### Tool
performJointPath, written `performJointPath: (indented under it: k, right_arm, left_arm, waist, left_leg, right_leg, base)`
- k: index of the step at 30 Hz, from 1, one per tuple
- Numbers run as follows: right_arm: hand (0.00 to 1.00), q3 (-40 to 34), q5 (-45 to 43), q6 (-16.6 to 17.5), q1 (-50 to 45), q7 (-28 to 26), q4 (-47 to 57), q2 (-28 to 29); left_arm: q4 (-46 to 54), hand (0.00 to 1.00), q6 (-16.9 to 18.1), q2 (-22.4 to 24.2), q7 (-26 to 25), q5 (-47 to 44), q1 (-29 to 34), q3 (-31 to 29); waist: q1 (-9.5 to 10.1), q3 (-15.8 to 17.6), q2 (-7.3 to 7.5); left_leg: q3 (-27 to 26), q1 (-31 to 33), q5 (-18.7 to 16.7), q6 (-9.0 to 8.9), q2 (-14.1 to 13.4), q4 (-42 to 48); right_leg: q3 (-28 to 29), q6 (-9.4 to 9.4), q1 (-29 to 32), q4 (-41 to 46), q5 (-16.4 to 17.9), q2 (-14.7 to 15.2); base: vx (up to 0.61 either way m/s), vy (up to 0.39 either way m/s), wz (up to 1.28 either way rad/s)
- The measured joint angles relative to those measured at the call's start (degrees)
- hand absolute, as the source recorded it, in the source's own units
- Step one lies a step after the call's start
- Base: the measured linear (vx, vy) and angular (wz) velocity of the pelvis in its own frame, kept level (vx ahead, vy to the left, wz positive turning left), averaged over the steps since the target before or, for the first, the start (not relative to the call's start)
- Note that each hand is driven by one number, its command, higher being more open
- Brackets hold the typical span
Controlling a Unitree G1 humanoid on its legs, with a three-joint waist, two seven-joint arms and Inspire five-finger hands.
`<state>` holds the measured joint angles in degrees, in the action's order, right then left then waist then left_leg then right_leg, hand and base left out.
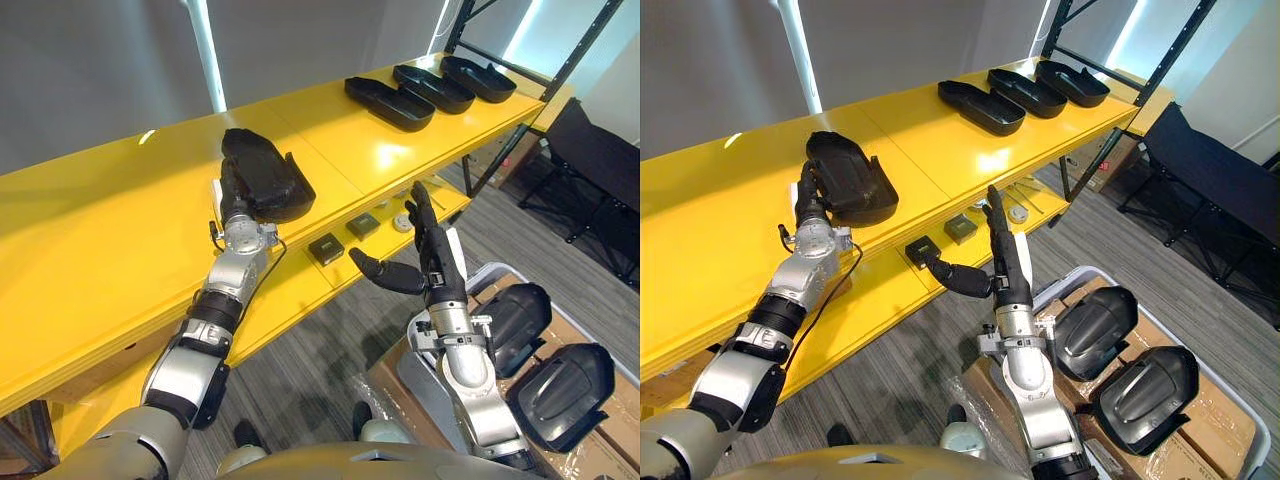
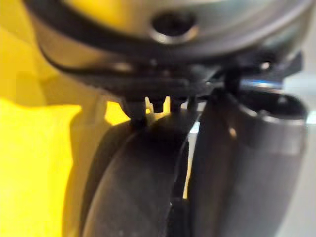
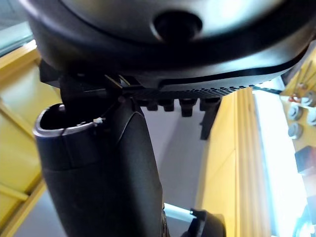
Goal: Walk over and take three plastic housings, then place them on the shelf
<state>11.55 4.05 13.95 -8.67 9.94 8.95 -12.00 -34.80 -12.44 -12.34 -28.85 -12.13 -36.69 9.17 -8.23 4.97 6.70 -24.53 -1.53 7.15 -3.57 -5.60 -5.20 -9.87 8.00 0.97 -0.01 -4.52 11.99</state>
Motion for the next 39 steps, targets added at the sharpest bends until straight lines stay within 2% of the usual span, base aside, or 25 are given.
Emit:
performJointPath:
  k: [5, 10, 14, 16, 21, 24, 27, 29, 32, 33, 35, 37, 39]
  right_arm:
    - [1.00, 1.0, -0.3, 1.2, 3.3, -0.9, -0.1, -2.7]
    - [1.00, 3.0, -2.6, 1.5, 4.7, -0.9, -0.1, -3.7]
    - [1.00, 3.9, -2.7, 1.5, 4.8, -0.9, -0.1, -3.7]
    - [1.00, 4.4, -2.7, 1.5, 4.9, -0.9, -0.1, -3.7]
    - [1.00, 5.0, -2.3, 1.4, 5.2, -0.8, -0.1, -3.7]
    - [1.00, 5.0, -0.2, 0.0, 5.9, -0.2, -0.1, -3.7]
    - [1.00, 4.8, 2.8, -1.6, 5.9, 0.4, -0.6, -3.7]
    - [1.00, 3.7, 5.4, -2.5, 6.0, 0.5, -2.8, -3.8]
    - [1.00, 1.5, 8.3, -4.6, 6.5, 1.0, -5.4, -4.1]
    - [1.00, 0.4, 9.0, -5.6, 8.6, 2.0, -8.2, -4.8]
    - [1.00, -0.5, 9.1, -6.3, 9.8, 2.7, -9.9, -5.6]
    - [1.00, -2.8, 9.2, -6.9, 10.8, 5.2, -11.8, -7.0]
    - [1.00, -3.3, 9.4, -7.3, 12.5, 6.4, -13.5, -7.8]
  left_arm:
    - [-1.9, 1.00, -5.6, -1.3, 3.8, 9.9, -3.3, 2.4]
    - [-3.1, 1.00, -8.3, -2.2, 4.4, 13.3, -4.8, 2.5]
    - [-3.1, 1.00, -7.9, -2.8, 3.6, 11.6, -4.8, 2.4]
    - [-3.0, 1.00, -7.3, -3.2, 2.4, 6.7, -4.8, 2.4]
    - [-2.9, 1.00, -6.7, -3.3, -1.0, 2.2, -4.8, 2.4]
    - [-2.7, 1.00, -6.1, -4.5, -2.3, -0.5, -4.8, 1.5]
    - [1.8, 1.00, -4.1, -6.9, -2.4, -4.4, -3.5, -1.2]
    - [11.1, 1.00, -0.5, -8.7, -1.1, -8.0, -0.4, -3.5]
    - [19.5, 1.00, 3.1, -9.6, 1.7, -10.5, 1.9, -4.3]
    - [27.5, 1.00, 6.4, -10.1, 4.3, -12.9, 5.4, -5.6]
    - [34.1, 1.00, 8.5, -10.0, 7.0, -16.0, 8.8, -6.1]
    - [43.9, 1.00, 11.7, -9.2, 13.1, -20.6, 14.5, -5.0]
    - [46.8, 1.00, 13.4, -8.3, 16.5, -22.2, 17.3, -4.4]
  waist:
    - [0.02, -0.4, -0.16]
    - [-0.22, -0.4, -0.56]
    - [-0.13, -0.4, -1.75]
    - [-0.13, -0.5, -2.78]
    - [0.14, -0.4, -3.13]
    - [0.46, -0.4, -3.18]
    - [1.14, -0.3, -3.25]
    - [1.88, -0.2, -3.47]
    - [3.13, 0.2, -4.09]
    - [3.56, 0.6, -4.86]
    - [3.84, 0.5, -5.33]
    - [5.03, 0.6, -6.05]
    - [5.17, 0.5, -6.44]
  left_leg:
    - [0.4, 0.1, 0.4, 0.41, 0.0, 0.0]
    - [1.0, 0.2, 0.5, 0.37, 0.1, 0.0]
    - [1.3, 0.4, 0.5, 0.32, 0.1, 0.0]
    - [1.7, 0.8, 0.6, 0.36, 0.1, 0.0]
    - [2.6, 1.0, 0.9, 0.41, 0.2, 0.1]
    - [2.8, 1.0, 0.9, 0.47, 0.3, 0.1]
    - [3.0, 1.1, 1.0, 0.47, 0.3, 0.1]
    - [3.9, 1.1, 1.2, 0.57, 0.5, 0.2]
    - [5.0, 1.1, 1.3, 0.60, 0.8, 0.2]
    - [5.6, 1.5, 1.4, 0.75, 1.1, 0.1]
    - [6.1, 2.0, 1.4, 0.84, 1.4, 0.1]
    - [7.3, 2.6, 1.6, 1.10, 1.6, 0.1]
    - [7.9, 2.9, 1.9, 1.20, 1.8, 0.1]
  right_leg:
    - [-0.2, -0.21, -0.3, 0.1, -0.2, -0.1]
    - [-0.9, -0.23, -0.6, 0.1, -0.2, -0.3]
    - [-1.2, -0.30, -0.6, 0.0, -0.2, -0.4]
    - [-1.6, -0.30, -0.5, -0.1, -0.2, -0.3]
    - [-2.6, -0.35, -1.0, -0.2, -0.1, -0.3]
    - [-2.8, -0.34, -1.1, -0.2, -0.1, -0.2]
    - [-3.0, -0.34, -1.2, -0.3, -0.1, -0.2]
    - [-4.0, -0.35, -1.5, -0.1, -0.1, -0.1]
    - [-5.3, -0.74, -2.1, 0.0, 0.3, 0.2]
    - [-5.9, -0.75, -2.2, 0.1, 0.6, 0.5]
    - [-6.6, -0.66, -2.1, 0.0, 0.6, 0.7]
    - [-7.7, -0.55, -2.2, 0.0, 0.7, 1.0]
    - [-8.4, -0.54, -2.4, 0.0, 0.7, 1.1]
  base:
    - [0.00, 0.000, 0.00]
    - [0.02, -0.001, 0.06]
    - [0.02, 0.000, 0.05]
    - [0.01, 0.003, 0.07]
    - [0.00, -0.002, 0.10]
    - [0.00, 0.004, 0.02]
    - [0.00, 0.000, 0.02]
    - [0.01, 0.000, 0.17]
    - [-0.01, 0.011, 0.25]
    - [-0.03, 0.026, 0.20]
    - [-0.01, 0.020, 0.24]
    - [0.01, 0.015, 0.27]
    - [-0.01, 0.011, 0.20]
